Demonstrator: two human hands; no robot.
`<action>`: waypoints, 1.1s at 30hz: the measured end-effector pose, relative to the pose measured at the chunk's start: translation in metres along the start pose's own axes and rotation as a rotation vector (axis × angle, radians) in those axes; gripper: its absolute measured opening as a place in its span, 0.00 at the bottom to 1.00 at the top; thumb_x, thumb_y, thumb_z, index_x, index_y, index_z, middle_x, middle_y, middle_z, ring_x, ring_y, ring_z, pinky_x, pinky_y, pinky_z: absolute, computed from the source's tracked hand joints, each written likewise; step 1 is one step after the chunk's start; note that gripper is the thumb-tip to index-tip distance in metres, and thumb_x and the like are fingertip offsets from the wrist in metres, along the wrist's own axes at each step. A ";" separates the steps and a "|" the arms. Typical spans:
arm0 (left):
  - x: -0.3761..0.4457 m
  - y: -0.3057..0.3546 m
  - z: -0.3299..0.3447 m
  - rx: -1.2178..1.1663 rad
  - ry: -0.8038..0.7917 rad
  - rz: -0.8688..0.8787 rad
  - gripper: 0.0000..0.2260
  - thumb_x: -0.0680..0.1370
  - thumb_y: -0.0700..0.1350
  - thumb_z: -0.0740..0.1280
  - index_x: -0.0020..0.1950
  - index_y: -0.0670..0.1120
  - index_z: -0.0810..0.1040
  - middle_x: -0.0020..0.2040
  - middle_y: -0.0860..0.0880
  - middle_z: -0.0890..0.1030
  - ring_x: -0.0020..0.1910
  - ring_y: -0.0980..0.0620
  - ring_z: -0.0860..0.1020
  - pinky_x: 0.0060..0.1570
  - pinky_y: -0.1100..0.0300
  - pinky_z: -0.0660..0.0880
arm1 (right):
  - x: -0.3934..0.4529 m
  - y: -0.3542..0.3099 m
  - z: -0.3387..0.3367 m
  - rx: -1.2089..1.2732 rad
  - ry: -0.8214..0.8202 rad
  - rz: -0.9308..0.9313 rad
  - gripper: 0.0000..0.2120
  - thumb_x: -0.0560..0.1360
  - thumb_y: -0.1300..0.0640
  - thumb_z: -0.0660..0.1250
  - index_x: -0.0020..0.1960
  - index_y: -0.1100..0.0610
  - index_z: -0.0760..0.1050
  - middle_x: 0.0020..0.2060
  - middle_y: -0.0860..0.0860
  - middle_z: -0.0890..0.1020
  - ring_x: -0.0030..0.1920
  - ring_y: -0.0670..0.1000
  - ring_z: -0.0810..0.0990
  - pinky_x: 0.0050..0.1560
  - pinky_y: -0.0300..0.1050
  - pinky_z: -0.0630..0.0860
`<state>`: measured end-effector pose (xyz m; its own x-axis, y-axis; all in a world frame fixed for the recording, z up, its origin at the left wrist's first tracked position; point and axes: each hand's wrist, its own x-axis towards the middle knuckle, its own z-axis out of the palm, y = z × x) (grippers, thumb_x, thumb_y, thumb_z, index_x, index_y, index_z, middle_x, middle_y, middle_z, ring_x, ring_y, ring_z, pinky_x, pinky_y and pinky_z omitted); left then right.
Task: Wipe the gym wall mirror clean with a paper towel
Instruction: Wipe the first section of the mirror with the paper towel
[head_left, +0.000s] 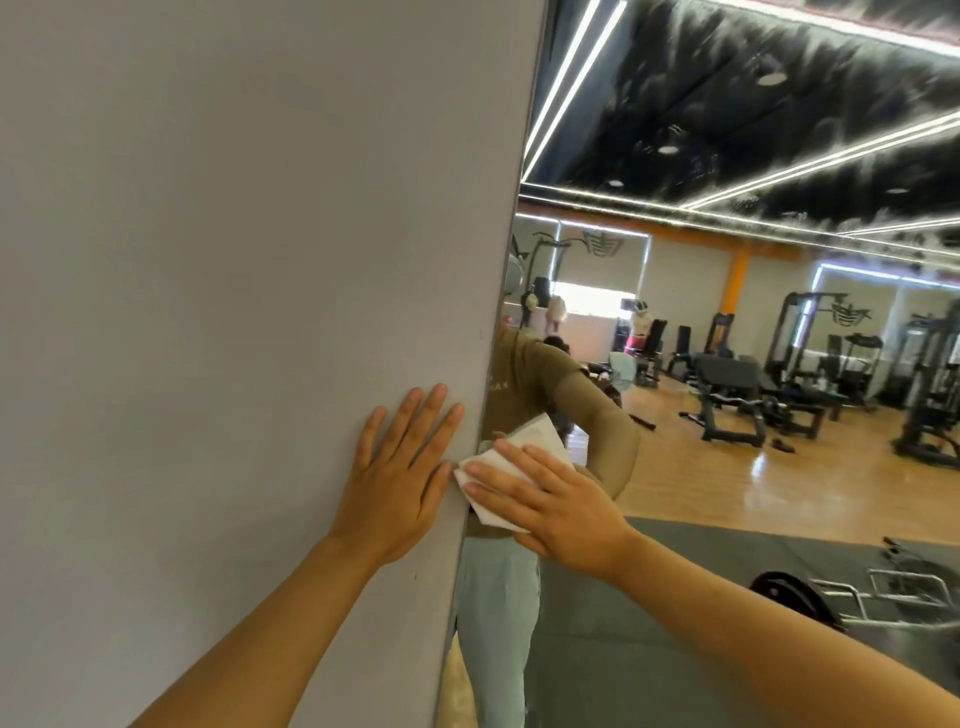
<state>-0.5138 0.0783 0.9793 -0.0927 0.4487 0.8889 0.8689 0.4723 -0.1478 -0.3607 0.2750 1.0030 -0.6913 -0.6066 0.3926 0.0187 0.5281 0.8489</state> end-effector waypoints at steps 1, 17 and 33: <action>0.000 -0.001 -0.001 0.001 -0.005 0.008 0.27 0.84 0.50 0.53 0.82 0.49 0.53 0.82 0.46 0.54 0.81 0.47 0.52 0.78 0.46 0.46 | 0.000 0.005 -0.001 0.002 -0.007 -0.020 0.34 0.80 0.46 0.62 0.81 0.53 0.54 0.80 0.51 0.55 0.80 0.59 0.48 0.80 0.55 0.46; 0.000 0.011 -0.005 -0.081 0.042 -0.036 0.26 0.83 0.49 0.54 0.81 0.46 0.56 0.82 0.47 0.51 0.81 0.46 0.49 0.79 0.46 0.43 | 0.056 0.042 -0.029 0.192 0.312 0.626 0.25 0.83 0.51 0.57 0.77 0.60 0.65 0.77 0.60 0.62 0.78 0.66 0.55 0.78 0.64 0.53; -0.101 0.056 0.053 -0.134 0.068 -0.204 0.23 0.85 0.50 0.48 0.81 0.48 0.55 0.83 0.51 0.46 0.81 0.48 0.48 0.78 0.47 0.42 | -0.005 -0.011 -0.003 0.092 0.116 0.297 0.25 0.84 0.50 0.56 0.79 0.55 0.58 0.78 0.55 0.61 0.79 0.60 0.54 0.80 0.57 0.48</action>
<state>-0.4817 0.1002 0.8584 -0.2443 0.3003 0.9220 0.8925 0.4414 0.0928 -0.3550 0.2704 0.9924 -0.5781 -0.4789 0.6606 0.1386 0.7403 0.6579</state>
